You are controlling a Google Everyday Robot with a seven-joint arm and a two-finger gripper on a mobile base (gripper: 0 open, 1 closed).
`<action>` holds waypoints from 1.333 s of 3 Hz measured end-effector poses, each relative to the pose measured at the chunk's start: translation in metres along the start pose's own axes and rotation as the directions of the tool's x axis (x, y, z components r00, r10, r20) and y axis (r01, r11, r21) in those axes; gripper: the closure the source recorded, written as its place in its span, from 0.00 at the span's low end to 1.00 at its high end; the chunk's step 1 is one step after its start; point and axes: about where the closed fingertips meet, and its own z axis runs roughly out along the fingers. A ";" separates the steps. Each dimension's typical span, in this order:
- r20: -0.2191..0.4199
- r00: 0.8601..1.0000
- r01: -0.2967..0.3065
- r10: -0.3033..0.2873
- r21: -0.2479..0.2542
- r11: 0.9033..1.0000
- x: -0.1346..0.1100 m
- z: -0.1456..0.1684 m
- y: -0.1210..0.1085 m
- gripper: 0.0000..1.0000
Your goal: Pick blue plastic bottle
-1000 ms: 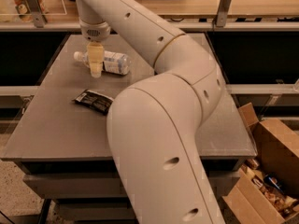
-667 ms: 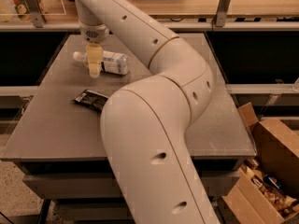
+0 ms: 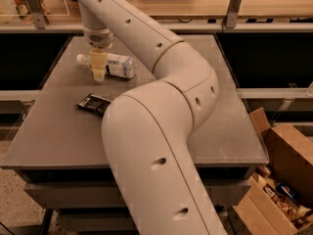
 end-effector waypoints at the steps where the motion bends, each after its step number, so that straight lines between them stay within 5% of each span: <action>1: 0.002 1.000 -0.005 0.005 0.002 1.000 0.002 -0.001 0.000 0.42; 3: 0.008 1.000 0.020 -0.020 0.024 1.000 0.000 -0.016 0.001 0.88; 4: 0.017 0.999 0.037 -0.038 0.057 0.998 0.001 -0.037 -0.003 1.00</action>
Offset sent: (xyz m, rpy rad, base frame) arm -0.0196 -0.0118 0.0174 -0.0293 0.0139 0.0132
